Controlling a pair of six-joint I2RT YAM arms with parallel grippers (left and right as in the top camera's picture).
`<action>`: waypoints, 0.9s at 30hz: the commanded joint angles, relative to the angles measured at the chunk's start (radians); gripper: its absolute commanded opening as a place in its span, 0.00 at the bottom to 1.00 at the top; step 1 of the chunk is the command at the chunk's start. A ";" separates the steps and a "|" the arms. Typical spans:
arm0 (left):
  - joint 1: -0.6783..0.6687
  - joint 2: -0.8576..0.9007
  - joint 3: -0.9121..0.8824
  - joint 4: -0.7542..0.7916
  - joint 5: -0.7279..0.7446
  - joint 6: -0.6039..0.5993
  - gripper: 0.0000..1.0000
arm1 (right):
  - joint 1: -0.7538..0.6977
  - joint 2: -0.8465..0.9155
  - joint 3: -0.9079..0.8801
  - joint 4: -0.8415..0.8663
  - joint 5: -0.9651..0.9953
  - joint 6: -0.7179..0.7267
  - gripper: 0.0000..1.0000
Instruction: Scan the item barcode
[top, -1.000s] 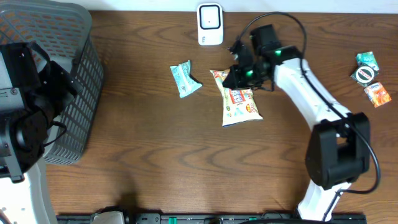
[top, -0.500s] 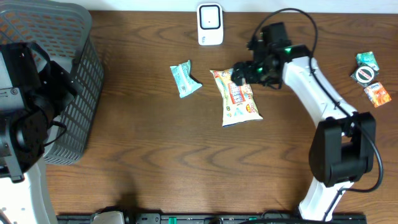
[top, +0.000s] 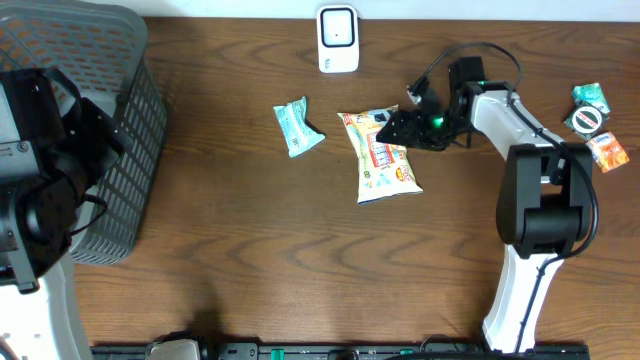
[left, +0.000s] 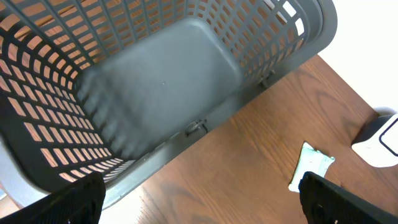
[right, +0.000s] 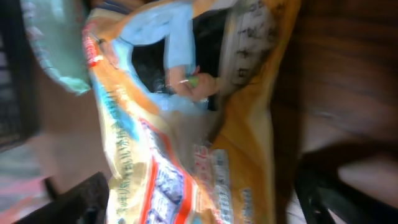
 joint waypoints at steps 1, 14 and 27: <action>0.005 0.001 0.007 -0.002 -0.003 -0.009 0.98 | 0.016 0.076 -0.012 -0.021 -0.056 -0.040 0.86; 0.005 0.001 0.007 -0.003 -0.003 -0.009 0.98 | 0.099 0.129 -0.014 0.056 -0.247 -0.029 0.01; 0.005 0.001 0.007 -0.003 -0.003 -0.009 0.98 | 0.006 -0.187 -0.014 0.058 -0.068 0.050 0.01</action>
